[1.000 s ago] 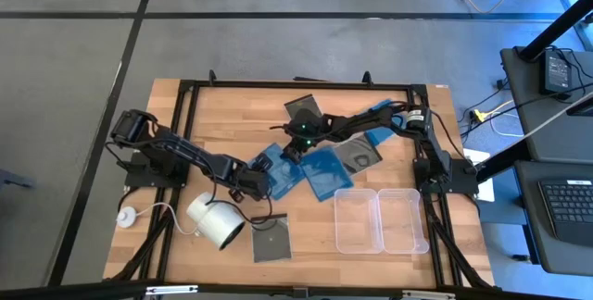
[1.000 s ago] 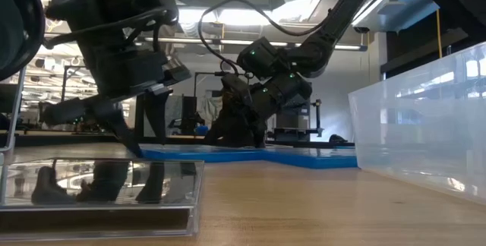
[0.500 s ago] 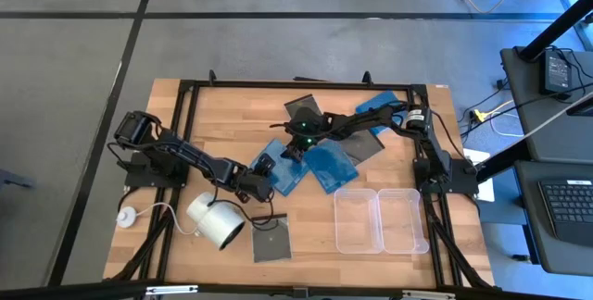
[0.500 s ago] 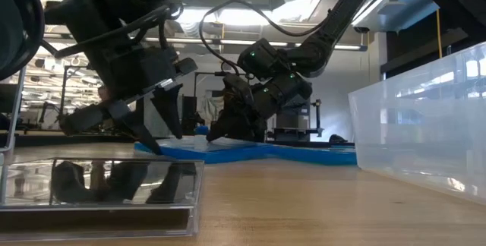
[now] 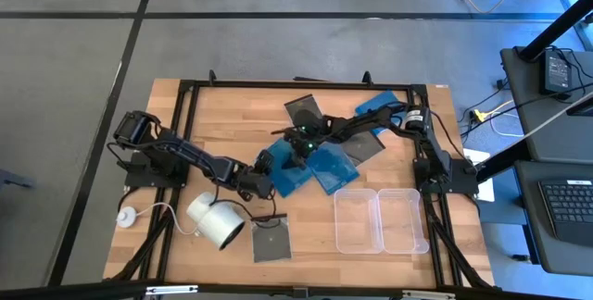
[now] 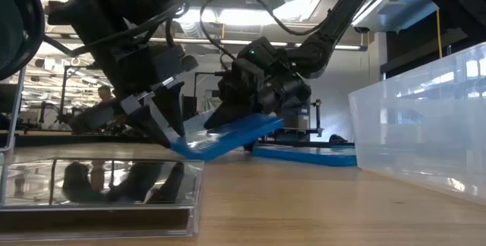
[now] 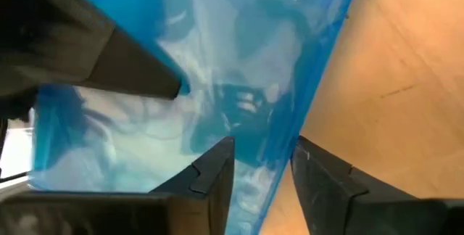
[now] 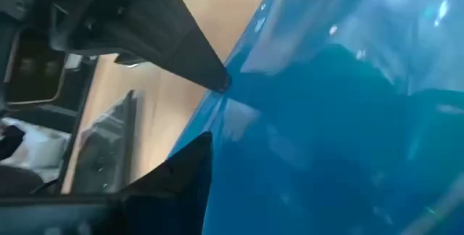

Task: Pick & place jewel cases by type
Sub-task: Put the top left blue CD case into the right transparent bin

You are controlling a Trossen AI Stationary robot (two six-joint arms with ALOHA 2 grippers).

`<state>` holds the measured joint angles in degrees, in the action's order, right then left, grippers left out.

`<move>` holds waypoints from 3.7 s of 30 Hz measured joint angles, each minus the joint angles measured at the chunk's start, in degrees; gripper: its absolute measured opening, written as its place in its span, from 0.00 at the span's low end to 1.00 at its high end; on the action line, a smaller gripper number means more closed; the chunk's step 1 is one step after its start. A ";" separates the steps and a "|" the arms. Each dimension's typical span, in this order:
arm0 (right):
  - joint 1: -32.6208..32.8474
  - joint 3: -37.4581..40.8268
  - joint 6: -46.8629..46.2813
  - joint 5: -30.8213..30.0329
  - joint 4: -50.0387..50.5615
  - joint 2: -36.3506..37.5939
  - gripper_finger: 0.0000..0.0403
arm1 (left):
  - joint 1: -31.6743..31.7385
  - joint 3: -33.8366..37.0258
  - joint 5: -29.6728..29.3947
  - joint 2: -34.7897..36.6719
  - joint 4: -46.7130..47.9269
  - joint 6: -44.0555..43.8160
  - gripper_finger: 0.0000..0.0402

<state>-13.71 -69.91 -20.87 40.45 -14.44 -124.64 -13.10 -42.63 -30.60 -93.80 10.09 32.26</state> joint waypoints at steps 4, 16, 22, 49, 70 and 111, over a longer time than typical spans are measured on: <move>-0.15 0.00 -1.39 0.25 -1.01 -0.02 0.43 | 0.02 -0.02 0.00 0.00 0.63 -0.01 0.26; -1.82 0.02 -1.93 3.60 -1.37 0.55 0.13 | -0.05 -0.09 -0.47 0.12 0.44 -1.77 0.23; -3.04 0.02 0.21 4.34 -1.68 0.79 0.05 | -0.62 -0.15 -1.17 1.13 0.47 -3.01 0.23; -6.90 -0.15 -0.78 4.39 -3.34 3.65 0.06 | -4.05 0.00 -3.74 7.20 7.33 -16.90 0.24; -6.35 -0.24 7.41 -21.29 38.14 36.28 0.06 | 11.18 20.41 4.95 35.20 -35.27 -22.55 0.24; 58.67 3.23 -106.45 -40.90 85.65 48.70 0.06 | 25.28 22.23 9.89 35.10 -39.91 -14.99 0.24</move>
<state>44.96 -66.68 -127.32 -0.45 71.21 -75.94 12.19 -20.40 -20.71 -58.70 -29.82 17.28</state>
